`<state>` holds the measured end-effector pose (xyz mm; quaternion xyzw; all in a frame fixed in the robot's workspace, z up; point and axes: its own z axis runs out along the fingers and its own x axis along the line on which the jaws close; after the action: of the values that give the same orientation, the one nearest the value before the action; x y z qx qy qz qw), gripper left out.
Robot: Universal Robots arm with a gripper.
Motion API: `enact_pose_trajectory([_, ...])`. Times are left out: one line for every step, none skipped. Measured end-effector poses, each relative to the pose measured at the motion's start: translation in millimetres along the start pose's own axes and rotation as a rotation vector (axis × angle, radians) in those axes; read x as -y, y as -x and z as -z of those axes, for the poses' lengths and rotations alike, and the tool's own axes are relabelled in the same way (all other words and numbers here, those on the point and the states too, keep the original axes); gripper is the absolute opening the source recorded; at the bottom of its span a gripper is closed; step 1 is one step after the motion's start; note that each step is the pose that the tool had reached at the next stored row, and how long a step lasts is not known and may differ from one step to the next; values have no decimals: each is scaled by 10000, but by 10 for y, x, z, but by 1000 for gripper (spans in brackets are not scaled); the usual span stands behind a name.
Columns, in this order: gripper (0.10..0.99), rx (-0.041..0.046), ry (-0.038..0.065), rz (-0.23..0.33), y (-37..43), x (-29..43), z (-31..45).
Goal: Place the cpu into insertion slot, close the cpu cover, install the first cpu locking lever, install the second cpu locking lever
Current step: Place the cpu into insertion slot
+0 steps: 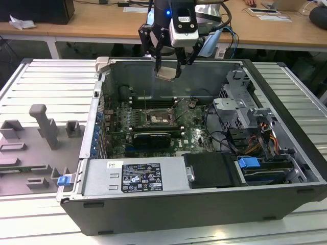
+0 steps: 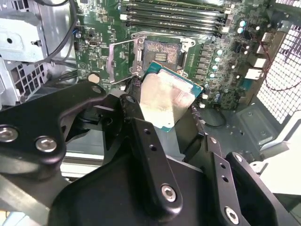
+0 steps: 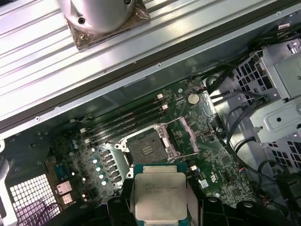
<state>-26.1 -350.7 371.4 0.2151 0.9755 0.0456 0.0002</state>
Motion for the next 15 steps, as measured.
enact_pose_trajectory([533, 9, 2, -99, -2, 1, -1])
enact_pose_trajectory([533, 17, 5, -191, -4, 2, -1])
enact_pose_trajectory([533, 36, 9, -404, -7, 3, -3])
enact_pose_trajectory([533, 49, 12, -548, -10, 5, -3])
enact_pose_trajectory([533, 59, 15, -657, -11, 5, -3])
enact_pose_trajectory([533, 67, 16, -744, -12, 6, -3])
enact_pose_trajectory([533, 78, 19, -871, -13, 7, -4])
enact_pose_trajectory([533, 89, 22, -992, -14, 7, -5])
enact_pose_trajectory([533, 96, 24, -1077, -15, 7, -6])
enact_pose_trajectory([533, 105, 25, -1173, -16, 8, -7])
enact_pose_trajectory([533, 112, 25, -1246, -16, 8, -8])
enact_pose_trajectory([533, 123, 28, -1375, -17, 8, -10])
enact_pose_trajectory([533, 131, 30, -1468, -17, 9, -12])
enact_pose_trajectory([533, 150, 34, -1676, -18, 10, -16])
enact_pose_trajectory([533, 167, 38, -1865, -19, 11, -22])
